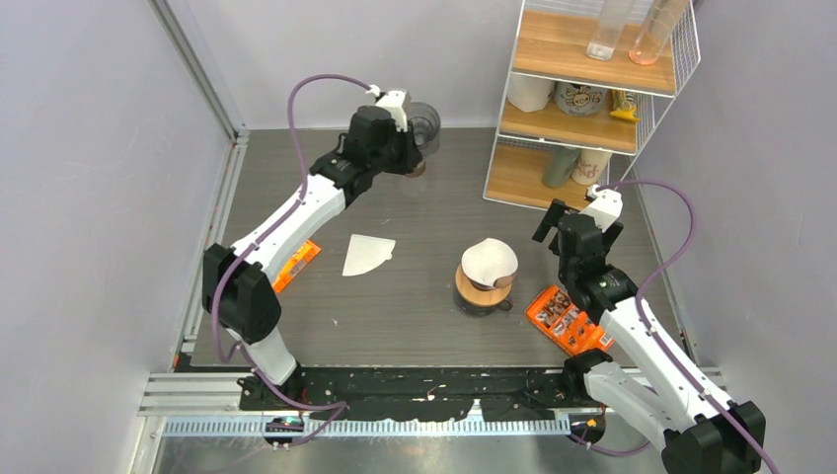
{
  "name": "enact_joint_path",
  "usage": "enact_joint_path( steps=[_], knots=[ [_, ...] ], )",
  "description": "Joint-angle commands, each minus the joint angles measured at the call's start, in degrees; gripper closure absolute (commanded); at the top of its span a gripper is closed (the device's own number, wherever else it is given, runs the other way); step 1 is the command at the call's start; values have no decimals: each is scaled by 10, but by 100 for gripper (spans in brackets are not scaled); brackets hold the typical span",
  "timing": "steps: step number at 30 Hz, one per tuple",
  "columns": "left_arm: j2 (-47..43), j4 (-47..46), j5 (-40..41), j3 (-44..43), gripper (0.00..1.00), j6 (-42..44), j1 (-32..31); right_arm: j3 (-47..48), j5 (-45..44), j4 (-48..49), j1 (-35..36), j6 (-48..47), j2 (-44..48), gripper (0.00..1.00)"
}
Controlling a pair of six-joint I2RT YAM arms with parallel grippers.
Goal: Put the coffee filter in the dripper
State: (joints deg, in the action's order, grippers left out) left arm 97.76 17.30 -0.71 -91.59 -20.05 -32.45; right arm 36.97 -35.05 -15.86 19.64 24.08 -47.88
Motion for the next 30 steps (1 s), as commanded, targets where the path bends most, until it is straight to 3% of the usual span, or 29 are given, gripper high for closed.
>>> enact_joint_path(
  steps=[1, 30],
  knots=[
    [-10, 23, -27, -16, 100, 7, 35, 13, -15, 10, -3, -4, 11, 4],
    [164, 135, -64, -216, 100, 30, 76, 18, -13, 5, -3, -8, -2, 5]
  ],
)
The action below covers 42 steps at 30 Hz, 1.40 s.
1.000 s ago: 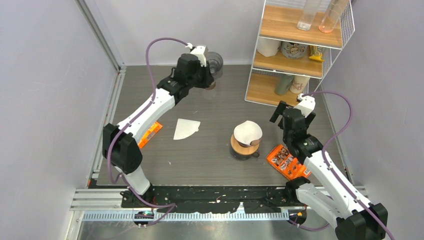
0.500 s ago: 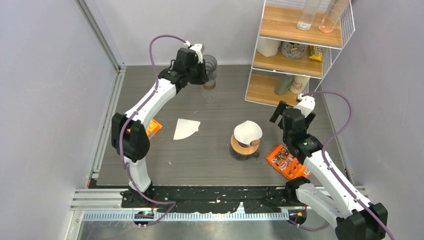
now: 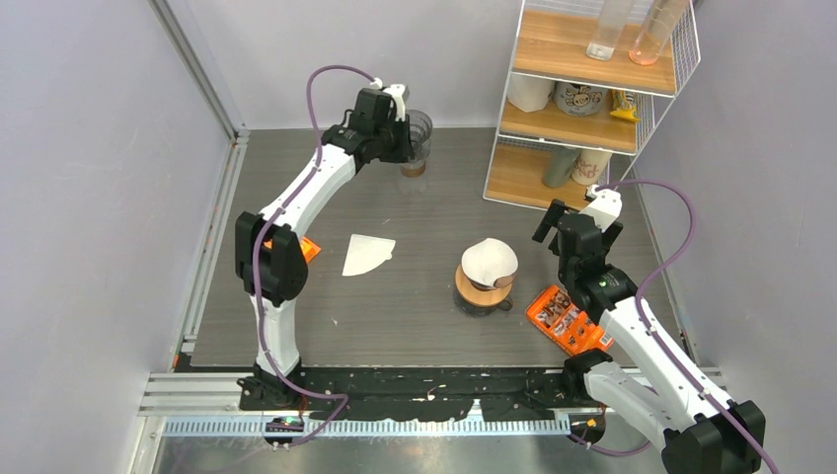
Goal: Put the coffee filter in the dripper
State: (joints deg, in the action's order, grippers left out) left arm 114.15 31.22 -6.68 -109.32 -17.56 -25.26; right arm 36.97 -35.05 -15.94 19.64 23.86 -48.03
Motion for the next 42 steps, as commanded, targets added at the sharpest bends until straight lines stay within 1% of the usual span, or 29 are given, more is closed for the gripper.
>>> enact_joint_path(
  steps=[1, 6, 13, 17, 24, 28, 30, 32, 33, 34, 35, 38, 42],
  knots=[
    [2, -1, -6, -42, 100, 6, 4, 19, -13, 6, -3, -6, -1, 5],
    [14, 16, -2, -57, 88, 6, 4, 19, -13, 6, -3, -7, -1, 4],
    [21, 26, -3, -64, 85, 3, 5, 19, -15, 6, -3, -9, -1, 5],
    [25, 29, -4, -66, 78, 0, 5, 20, -15, 6, -3, -9, -3, 5],
    [18, 33, -16, -69, 63, 1, 5, 21, -14, 6, -3, -9, -3, 5],
    [4, 27, -6, -71, 49, -2, 5, 21, -12, 6, -3, -10, -4, 5],
    [-5, 25, -6, -72, 40, -1, 5, 21, -11, 6, -3, -10, -4, 5],
    [-17, 24, -6, -70, 27, 3, 5, 22, -10, 5, -3, -9, -3, 4],
    [-25, 23, -7, -68, 19, 4, 5, 22, -10, 4, -3, -9, -2, 5],
    [-35, 23, -7, -60, 8, 5, 5, 22, -10, 4, -3, -9, -1, 5],
    [-47, 20, -6, -50, 1, 5, 5, 22, -9, 4, -3, -9, 0, 5],
    [-103, -11, 2, 13, 0, 4, 5, 21, -6, 4, -3, -8, 4, 5],
    [-202, -44, 19, 114, 0, 12, 5, 23, -7, 2, -3, -7, 8, 5]
  ],
)
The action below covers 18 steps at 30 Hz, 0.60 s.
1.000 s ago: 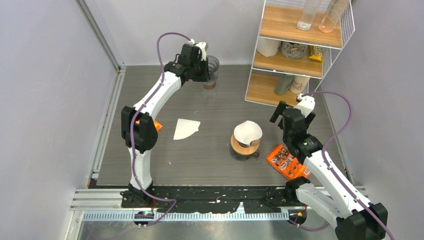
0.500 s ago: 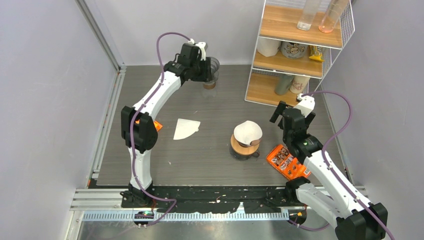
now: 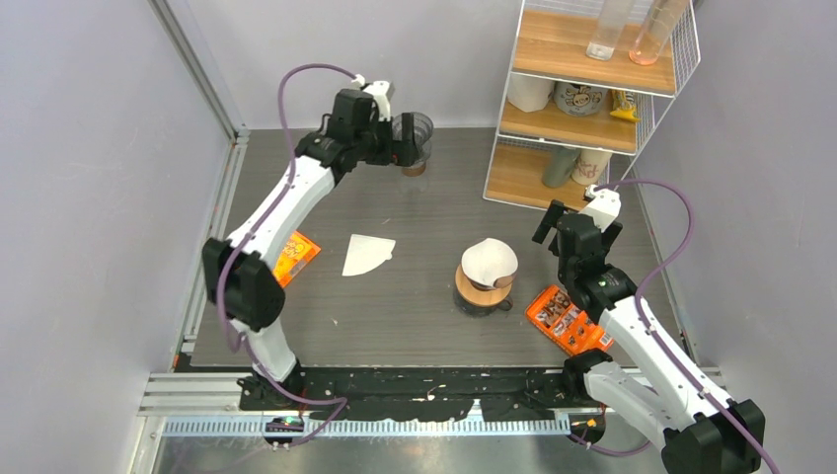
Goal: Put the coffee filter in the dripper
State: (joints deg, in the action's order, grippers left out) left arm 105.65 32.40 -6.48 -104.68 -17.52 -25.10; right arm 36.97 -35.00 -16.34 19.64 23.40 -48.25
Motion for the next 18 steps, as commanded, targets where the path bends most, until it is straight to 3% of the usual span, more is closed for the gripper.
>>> enact_joint_path(
  steps=[1, 5, 10, 13, 18],
  knots=[
    [-145, -65, 26, 104, 0, 12, 3, 23, -6, 6, -3, -3, 14, 4],
    [-264, -91, 68, 259, 0, -23, 3, 22, -21, 2, -3, -5, 27, 5],
    [-342, -82, 128, 423, 0, -90, 3, 15, -26, 2, -3, -6, 35, 5],
    [-339, -56, 150, 468, 0, -101, 3, 18, -19, 3, -3, -7, 30, 5],
    [-252, -22, 164, 458, 0, -113, 4, 16, -4, 2, -3, -6, 22, 5]
  ],
)
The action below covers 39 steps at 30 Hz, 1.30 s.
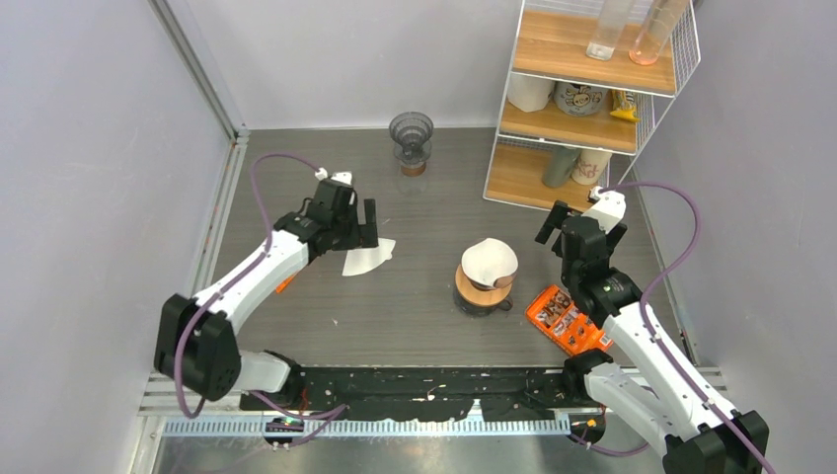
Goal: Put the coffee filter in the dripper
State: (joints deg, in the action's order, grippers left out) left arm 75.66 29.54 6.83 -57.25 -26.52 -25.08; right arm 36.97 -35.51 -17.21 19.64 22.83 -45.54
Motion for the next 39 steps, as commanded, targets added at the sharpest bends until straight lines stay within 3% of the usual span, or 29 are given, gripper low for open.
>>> enact_joint_path(
  steps=[1, 6, 14, 28, 35, 39],
  knots=[
    [70, 12, 32, -25, 0, -24, 4, 16, 5, 10, -3, -1, -5, 5],
    [149, 9, 35, -48, 1, -31, 12, 16, 12, 10, -3, 0, -7, 5],
    [210, -44, -32, -31, 6, -52, 42, 14, 17, 15, -3, 3, -11, 5],
    [235, -10, -14, -19, 27, -83, 39, 13, 15, 18, -3, 2, -11, 5],
    [264, 49, 47, -55, 31, -93, 0, 15, 15, 18, -3, 1, -13, 5],
    [277, 39, 21, -50, 38, -98, -8, 13, 12, 19, -3, 0, -11, 4]
  ],
)
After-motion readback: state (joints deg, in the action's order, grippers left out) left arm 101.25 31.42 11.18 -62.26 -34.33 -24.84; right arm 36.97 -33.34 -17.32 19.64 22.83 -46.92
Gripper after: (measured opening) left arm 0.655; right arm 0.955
